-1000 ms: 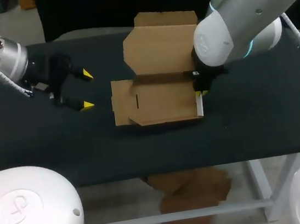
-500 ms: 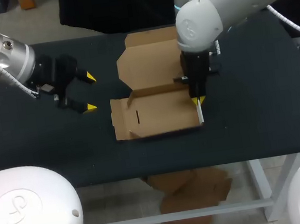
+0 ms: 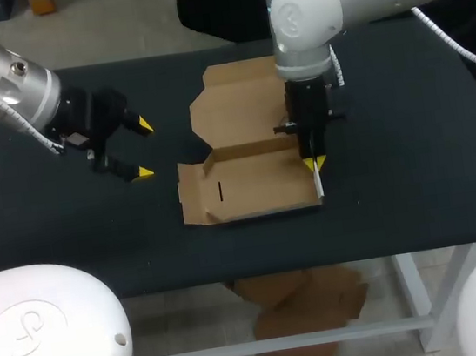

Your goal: Assemble the packaging by folding the flat box into shape, placing the metal phone stand inside, and closing the box properly

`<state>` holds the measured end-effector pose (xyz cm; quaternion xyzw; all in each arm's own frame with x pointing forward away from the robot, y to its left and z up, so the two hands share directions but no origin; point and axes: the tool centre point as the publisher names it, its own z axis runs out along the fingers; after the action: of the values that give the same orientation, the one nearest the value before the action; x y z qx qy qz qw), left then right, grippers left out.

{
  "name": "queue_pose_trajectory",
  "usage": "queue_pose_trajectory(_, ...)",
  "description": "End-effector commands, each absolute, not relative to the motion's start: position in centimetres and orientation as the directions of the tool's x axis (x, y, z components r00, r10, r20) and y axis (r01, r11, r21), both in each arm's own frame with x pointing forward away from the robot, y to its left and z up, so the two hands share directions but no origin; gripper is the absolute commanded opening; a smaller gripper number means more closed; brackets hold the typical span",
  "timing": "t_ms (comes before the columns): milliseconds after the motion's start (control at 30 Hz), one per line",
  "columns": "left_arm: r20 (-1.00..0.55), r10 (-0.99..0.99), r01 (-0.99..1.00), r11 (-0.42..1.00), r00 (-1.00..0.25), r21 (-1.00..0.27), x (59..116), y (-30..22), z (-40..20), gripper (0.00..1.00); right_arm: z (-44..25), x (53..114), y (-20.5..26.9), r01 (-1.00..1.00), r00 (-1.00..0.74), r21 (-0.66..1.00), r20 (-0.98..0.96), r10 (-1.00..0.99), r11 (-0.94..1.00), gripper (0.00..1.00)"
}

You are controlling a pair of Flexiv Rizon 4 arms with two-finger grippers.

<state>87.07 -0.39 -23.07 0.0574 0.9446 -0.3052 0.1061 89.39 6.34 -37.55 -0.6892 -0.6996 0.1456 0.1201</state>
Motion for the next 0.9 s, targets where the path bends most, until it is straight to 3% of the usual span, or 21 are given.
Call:
queue_pose_trajectory(33, -0.233, 0.045, 0.172, 0.809, -0.971, -0.561, 87.1, -0.4, -23.0, 1.00, -37.5, 89.7, 6.5, 0.909, -0.023, -0.416, -0.038, 0.999, 0.005, 0.00)
queue_pose_trajectory(900, -0.233, 0.045, 0.172, 0.809, -0.971, -0.561, 87.1, -0.4, -23.0, 1.00, -40.0, 89.9, 6.1, 0.808, -0.032, -0.587, 0.021, 0.999, 0.038, 0.00)
